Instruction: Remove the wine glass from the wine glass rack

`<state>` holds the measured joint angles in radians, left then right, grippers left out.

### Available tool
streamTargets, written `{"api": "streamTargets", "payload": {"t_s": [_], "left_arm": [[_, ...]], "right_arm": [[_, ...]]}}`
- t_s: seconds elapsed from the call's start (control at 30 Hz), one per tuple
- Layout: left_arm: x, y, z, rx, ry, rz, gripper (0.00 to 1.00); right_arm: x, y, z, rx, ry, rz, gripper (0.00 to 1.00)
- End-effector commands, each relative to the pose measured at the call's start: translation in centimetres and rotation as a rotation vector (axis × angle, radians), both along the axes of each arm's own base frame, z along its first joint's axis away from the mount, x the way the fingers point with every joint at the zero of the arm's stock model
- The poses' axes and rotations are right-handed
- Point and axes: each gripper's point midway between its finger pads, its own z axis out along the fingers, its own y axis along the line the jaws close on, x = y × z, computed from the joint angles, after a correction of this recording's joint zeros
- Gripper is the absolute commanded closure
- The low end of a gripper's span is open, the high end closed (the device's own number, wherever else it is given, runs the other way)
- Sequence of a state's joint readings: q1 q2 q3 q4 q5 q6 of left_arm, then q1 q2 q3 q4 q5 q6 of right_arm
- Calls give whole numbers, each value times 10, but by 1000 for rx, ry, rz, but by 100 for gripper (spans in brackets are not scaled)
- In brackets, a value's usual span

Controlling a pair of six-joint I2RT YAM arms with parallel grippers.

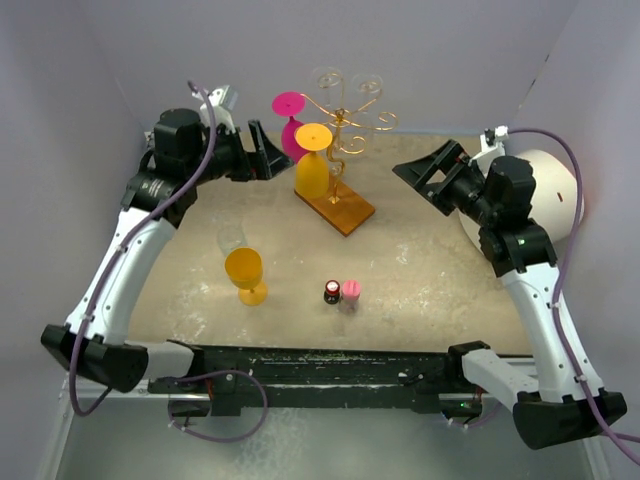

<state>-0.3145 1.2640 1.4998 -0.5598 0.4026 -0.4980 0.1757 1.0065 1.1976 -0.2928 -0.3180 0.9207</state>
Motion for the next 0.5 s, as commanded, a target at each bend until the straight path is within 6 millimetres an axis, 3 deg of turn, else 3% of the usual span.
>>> {"api": "streamTargets", "payload": {"t_s": [0.0, 0.17, 0.37, 0.47], "left_arm": [[27, -18, 37, -100, -53, -28, 1], [55, -31, 37, -167, 29, -5, 1], [79, -33, 26, -160, 90, 121, 1], [83, -40, 21, -150, 99, 143, 7]], "right_arm": [[-4, -17, 20, -90, -70, -59, 0], [-9, -25, 16, -167, -75, -76, 0], [-16, -37, 11, -219, -90, -118, 0], [-19, -41, 12, -237, -101, -131, 0]]}}
